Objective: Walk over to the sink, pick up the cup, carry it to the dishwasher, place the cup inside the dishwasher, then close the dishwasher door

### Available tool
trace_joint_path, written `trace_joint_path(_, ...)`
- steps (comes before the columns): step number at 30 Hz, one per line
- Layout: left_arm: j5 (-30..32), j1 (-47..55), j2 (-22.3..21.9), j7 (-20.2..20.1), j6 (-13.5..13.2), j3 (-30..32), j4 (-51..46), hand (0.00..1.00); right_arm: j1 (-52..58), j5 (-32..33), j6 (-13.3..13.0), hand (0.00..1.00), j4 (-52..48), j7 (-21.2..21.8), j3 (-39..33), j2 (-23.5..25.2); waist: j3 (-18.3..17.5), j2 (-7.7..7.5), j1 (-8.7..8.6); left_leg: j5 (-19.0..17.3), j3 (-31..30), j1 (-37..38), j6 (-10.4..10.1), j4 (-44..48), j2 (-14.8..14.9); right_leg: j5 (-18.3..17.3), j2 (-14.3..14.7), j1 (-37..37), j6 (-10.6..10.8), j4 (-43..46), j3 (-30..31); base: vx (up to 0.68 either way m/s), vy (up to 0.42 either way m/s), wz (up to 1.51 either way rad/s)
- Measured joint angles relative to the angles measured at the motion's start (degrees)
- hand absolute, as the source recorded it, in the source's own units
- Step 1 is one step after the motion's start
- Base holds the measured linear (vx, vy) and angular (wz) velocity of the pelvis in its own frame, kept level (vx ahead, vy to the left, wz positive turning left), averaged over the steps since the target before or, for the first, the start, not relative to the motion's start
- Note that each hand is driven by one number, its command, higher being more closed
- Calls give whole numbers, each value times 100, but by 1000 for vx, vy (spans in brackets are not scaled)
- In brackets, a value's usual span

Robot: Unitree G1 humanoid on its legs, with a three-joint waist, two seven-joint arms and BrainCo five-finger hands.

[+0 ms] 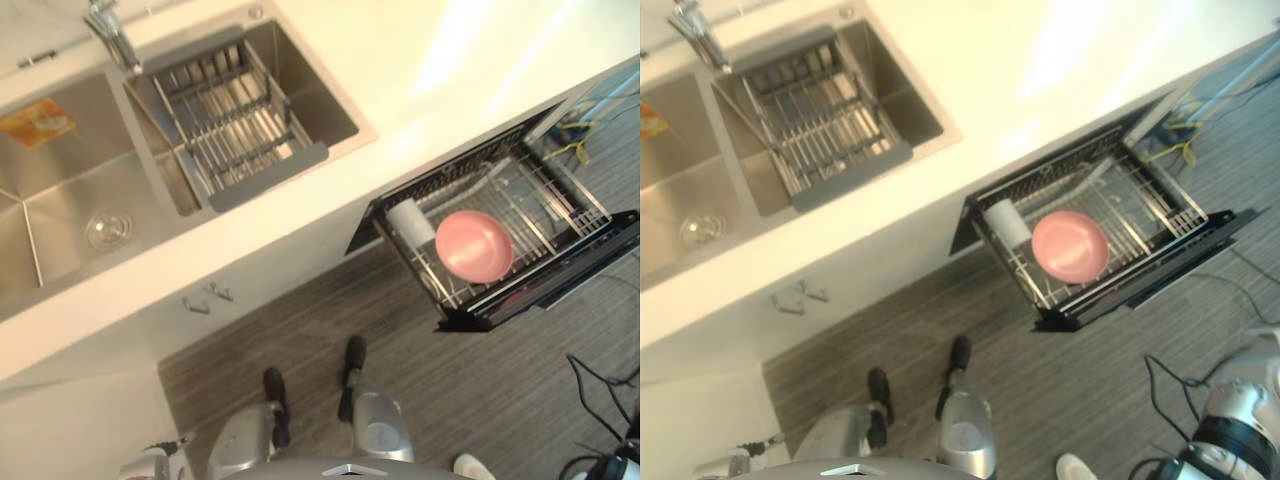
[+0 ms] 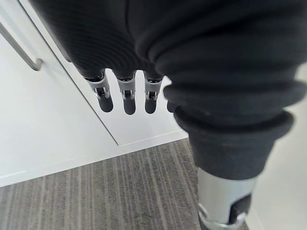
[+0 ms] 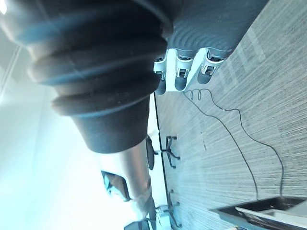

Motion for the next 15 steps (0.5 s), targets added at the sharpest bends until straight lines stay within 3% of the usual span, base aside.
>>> trace_joint_path(4, 11, 7, -110, -65, 9, 248, 161, 0, 203, 932, -52, 0, 95, 624, -571, 620, -177, 113, -3, 1, 25, 261, -72, -83, 107, -98, 49, 275, -24, 1, -157, 24, -26, 6)
trace_joint_path(8, 13, 15, -327, -122, 4, 381, 244, 0, 174, 1730, 70, 0, 153, 1144, -550, 1123, -313, 246, 120, 50, 341, 295, -158, -104, 286, -227, 25, 353, -27, 113, -365, 12, -31, 26)
trace_joint_path(13, 19, 106, -500, -110, 7, 421, 340, 0, 50, 1733, 362, 0, -129, 1438, -58, 1591, -389, 394, 444, 137, 481, 359, -170, -180, 358, -506, -86, 228, -3, 613, -519, 6, -22, 17)
trace_joint_path(15, 18, 153, -563, -108, 0, 418, 344, 0, 47, 1643, 361, 0, -270, 1521, -32, 1691, -401, 438, 460, 170, 474, 359, -167, -188, 369, -669, -178, 187, 30, 874, -621, 16, -31, 28)
